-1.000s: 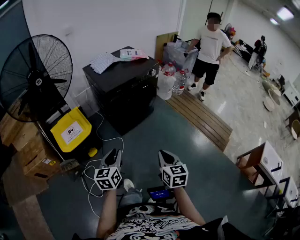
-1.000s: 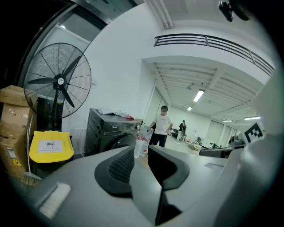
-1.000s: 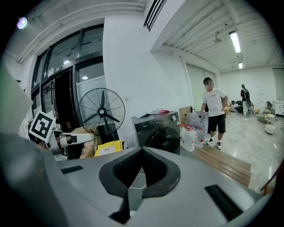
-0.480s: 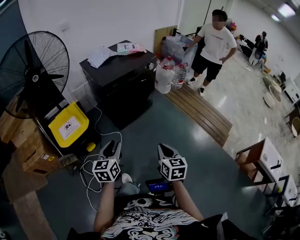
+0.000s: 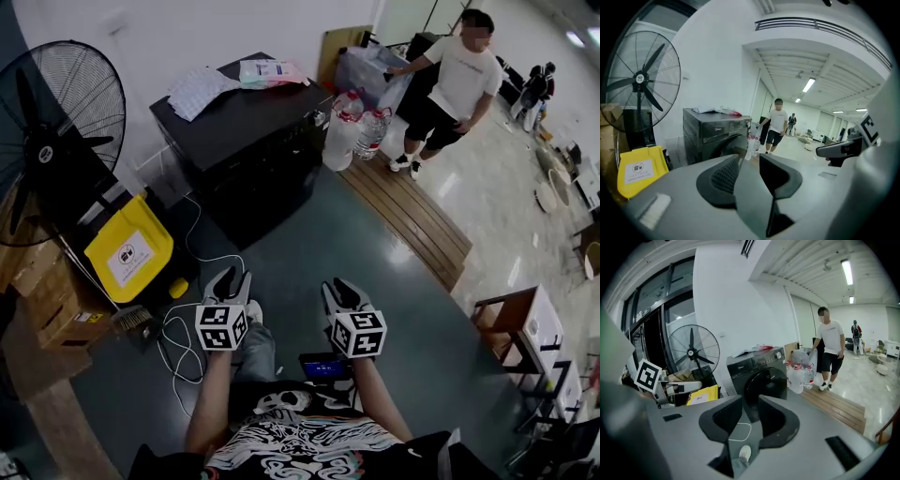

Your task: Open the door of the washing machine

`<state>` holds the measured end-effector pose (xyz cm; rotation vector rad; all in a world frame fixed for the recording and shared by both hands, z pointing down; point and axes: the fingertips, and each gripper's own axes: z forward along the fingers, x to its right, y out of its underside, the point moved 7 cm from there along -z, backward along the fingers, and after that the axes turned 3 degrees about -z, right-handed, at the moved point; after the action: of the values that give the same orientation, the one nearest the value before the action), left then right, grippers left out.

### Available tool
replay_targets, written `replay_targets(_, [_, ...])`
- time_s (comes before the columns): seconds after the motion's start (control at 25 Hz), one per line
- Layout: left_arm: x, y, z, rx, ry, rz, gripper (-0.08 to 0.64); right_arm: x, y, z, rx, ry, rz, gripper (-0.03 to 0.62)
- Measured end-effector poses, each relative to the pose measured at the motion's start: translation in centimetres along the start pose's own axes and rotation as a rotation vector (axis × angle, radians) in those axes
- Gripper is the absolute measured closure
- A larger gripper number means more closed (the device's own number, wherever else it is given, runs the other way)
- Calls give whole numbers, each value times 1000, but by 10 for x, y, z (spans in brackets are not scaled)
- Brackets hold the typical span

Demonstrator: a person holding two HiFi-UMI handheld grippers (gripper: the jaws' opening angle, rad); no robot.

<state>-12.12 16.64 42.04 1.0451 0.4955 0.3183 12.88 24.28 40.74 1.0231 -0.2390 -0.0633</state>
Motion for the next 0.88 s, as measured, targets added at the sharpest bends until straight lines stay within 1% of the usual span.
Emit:
replay_targets(0.08, [-31, 2, 42, -40, 18, 20, 422, 3, -8, 42, -9, 32, -12, 489])
replay_targets(0.16, [-55, 3, 79, -95, 44, 42, 422, 4, -15, 79, -54, 54, 0, 487])
replay_targets(0.36, [-106, -7, 173, -186, 119, 99, 422, 6, -46, 179, -133, 84, -6, 483])
replay_targets(0.48, [-134, -3, 219, -231, 134, 110, 422, 5, -53, 227, -172, 92, -17, 483])
replay_targets(0.6, [-150, 5, 249, -274, 135, 111, 422, 11, -54, 252, -206, 92, -13, 485])
replay_targets(0.88, [-164, 26, 294, -336, 141, 164, 422, 23, -58, 284, -243, 60, -16, 485])
